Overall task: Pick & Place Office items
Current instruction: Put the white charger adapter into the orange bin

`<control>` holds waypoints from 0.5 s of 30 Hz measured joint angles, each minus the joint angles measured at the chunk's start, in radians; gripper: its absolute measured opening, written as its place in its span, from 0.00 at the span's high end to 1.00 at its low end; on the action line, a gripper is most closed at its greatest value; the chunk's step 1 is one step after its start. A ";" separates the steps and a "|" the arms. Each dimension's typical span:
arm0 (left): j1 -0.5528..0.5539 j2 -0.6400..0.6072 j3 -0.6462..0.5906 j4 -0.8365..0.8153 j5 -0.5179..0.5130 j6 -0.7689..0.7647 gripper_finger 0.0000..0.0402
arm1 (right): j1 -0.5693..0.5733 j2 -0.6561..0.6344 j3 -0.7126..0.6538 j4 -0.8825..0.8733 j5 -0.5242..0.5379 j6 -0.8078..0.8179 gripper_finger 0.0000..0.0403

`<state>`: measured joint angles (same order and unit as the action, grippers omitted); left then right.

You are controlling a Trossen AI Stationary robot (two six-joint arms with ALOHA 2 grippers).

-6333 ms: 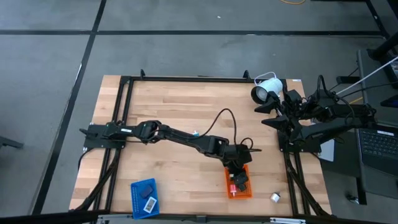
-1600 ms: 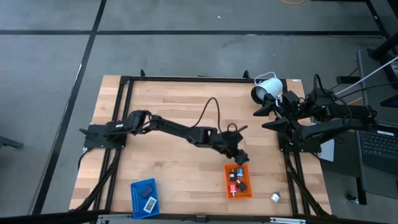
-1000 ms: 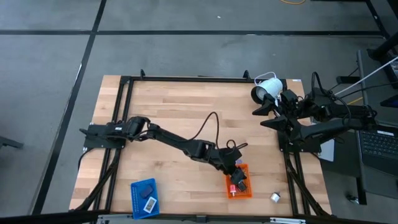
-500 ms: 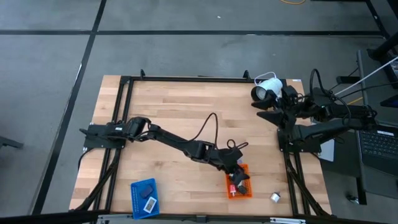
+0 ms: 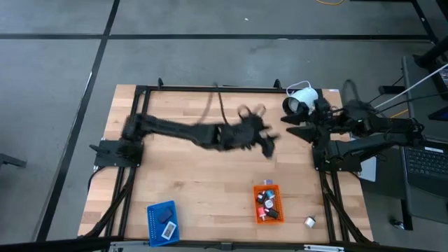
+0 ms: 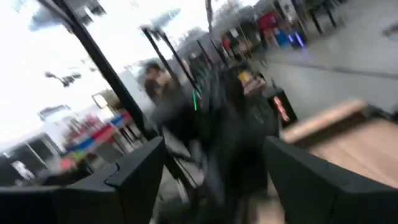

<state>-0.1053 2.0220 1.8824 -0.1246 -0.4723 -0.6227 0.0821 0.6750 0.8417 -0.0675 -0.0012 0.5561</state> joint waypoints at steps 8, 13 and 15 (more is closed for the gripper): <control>0.098 -0.256 0.001 -0.418 -0.189 0.141 0.41 | 0.000 0.091 0.000 -0.226 0.075 0.102 0.31; 0.177 -0.368 0.001 -0.674 -0.201 0.187 0.41 | 0.000 0.237 0.077 -0.456 0.222 0.250 0.31; 0.204 -0.399 0.001 -0.730 -0.188 0.221 0.41 | 0.000 0.316 0.142 -0.588 0.293 0.324 0.31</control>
<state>0.0986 1.6227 1.8835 -0.8547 -0.6600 -0.4020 0.0818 0.9910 0.9834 -0.6554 0.2919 0.8806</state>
